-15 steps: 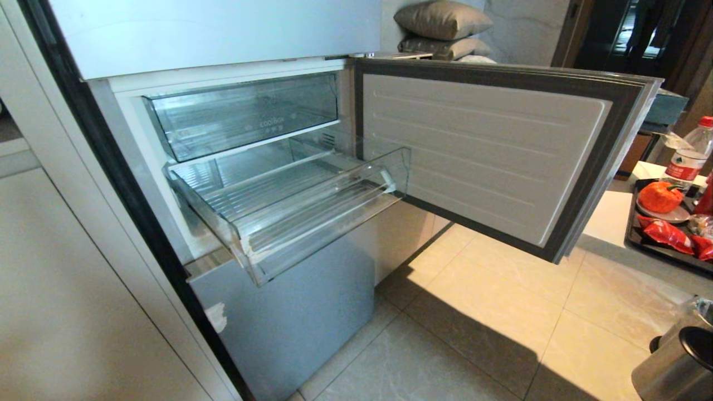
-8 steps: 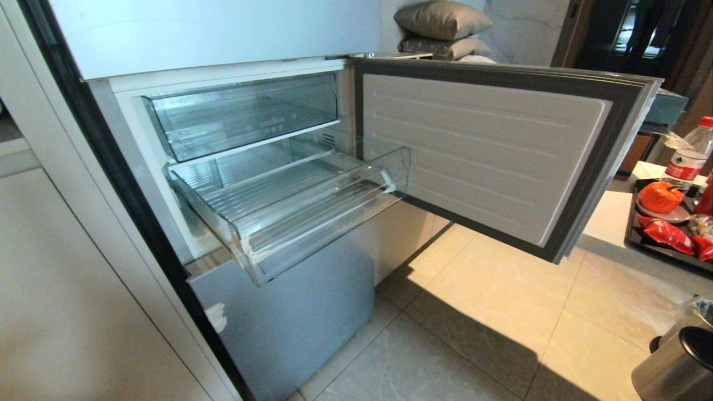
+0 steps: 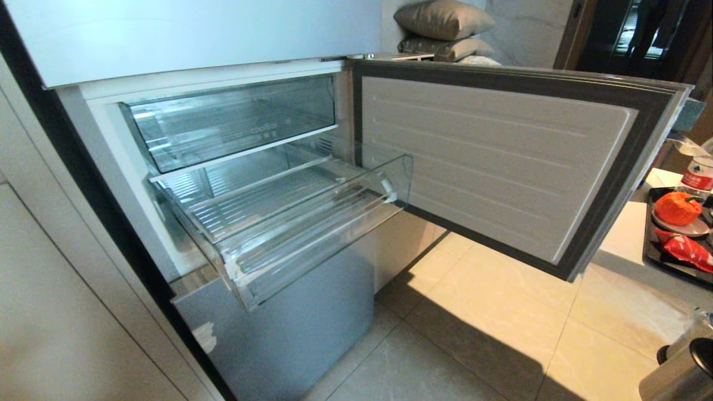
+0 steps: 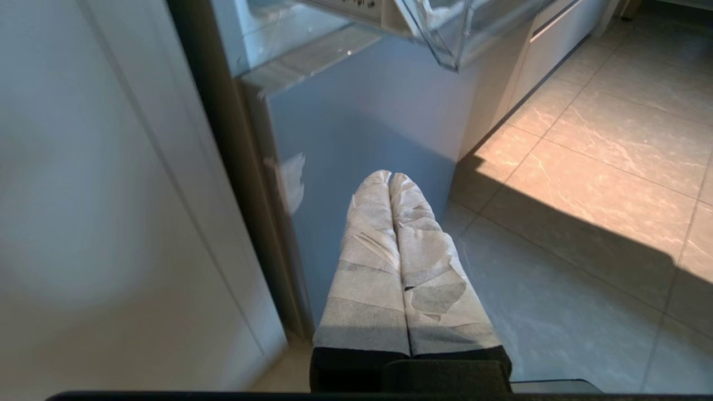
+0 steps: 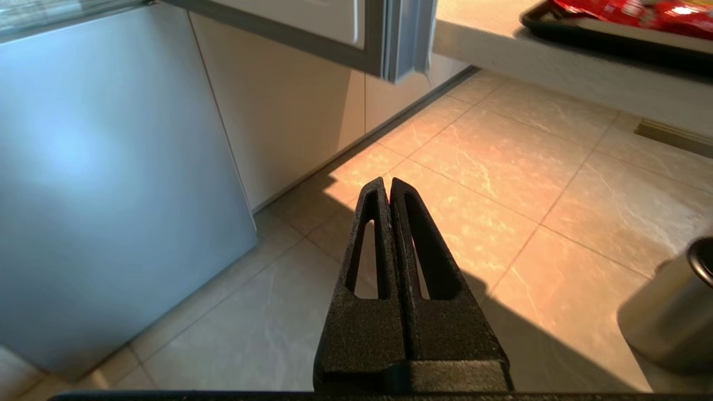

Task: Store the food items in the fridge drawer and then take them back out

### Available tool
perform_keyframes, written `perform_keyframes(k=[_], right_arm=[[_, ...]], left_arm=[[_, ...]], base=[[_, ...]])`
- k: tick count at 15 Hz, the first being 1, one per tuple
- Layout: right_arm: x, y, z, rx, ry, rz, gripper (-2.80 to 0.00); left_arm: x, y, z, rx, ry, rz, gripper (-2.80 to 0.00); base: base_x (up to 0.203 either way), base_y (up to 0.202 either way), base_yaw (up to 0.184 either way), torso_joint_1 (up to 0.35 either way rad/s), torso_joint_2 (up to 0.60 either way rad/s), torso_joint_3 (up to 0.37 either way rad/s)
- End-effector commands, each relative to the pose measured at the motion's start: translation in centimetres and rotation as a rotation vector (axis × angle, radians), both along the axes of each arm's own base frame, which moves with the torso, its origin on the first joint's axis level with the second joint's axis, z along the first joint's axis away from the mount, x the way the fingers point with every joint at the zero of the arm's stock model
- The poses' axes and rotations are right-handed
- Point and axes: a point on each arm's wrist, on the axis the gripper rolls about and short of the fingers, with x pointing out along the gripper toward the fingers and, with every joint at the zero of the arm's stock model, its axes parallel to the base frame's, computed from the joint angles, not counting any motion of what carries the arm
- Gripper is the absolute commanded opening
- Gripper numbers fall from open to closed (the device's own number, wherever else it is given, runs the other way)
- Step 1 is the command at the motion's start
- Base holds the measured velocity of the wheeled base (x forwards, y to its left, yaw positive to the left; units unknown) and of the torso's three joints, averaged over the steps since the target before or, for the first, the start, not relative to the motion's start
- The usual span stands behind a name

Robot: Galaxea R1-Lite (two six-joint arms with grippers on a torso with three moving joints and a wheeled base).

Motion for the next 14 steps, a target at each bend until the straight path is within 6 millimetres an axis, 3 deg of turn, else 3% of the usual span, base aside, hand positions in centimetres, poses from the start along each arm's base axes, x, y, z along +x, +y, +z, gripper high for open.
perform_keyframes(k=[1, 7, 11, 14], right_arm=[[0.0, 0.0, 0.0, -0.003, 0.001, 0.001, -2.80], [0.0, 0.0, 0.0, -0.005, 0.001, 0.002, -2.80], [0.0, 0.0, 0.0, -0.003, 0.006, -0.002, -2.80], [-0.2, -0.1, 1.6, -0.002, 0.045, -0.051, -2.80]], left_arm=[[0.0, 0.0, 0.0, 0.000, 0.000, 0.000, -2.80], [0.0, 0.0, 0.0, 0.003, 0.000, 0.001, -2.80], [0.0, 0.0, 0.0, 0.003, 0.000, -0.001, -2.80], [0.0, 0.0, 0.0, 0.003, 0.000, 0.001, -2.80]], base=[[0.195, 0.000, 0.001, 0.002, 0.01, -0.002], [0.181, 0.000, -0.002, 0.004, 0.00, 0.002], [0.000, 0.000, 0.000, 0.000, 0.00, 0.000], [0.000, 0.000, 0.000, 0.000, 0.00, 0.000]])
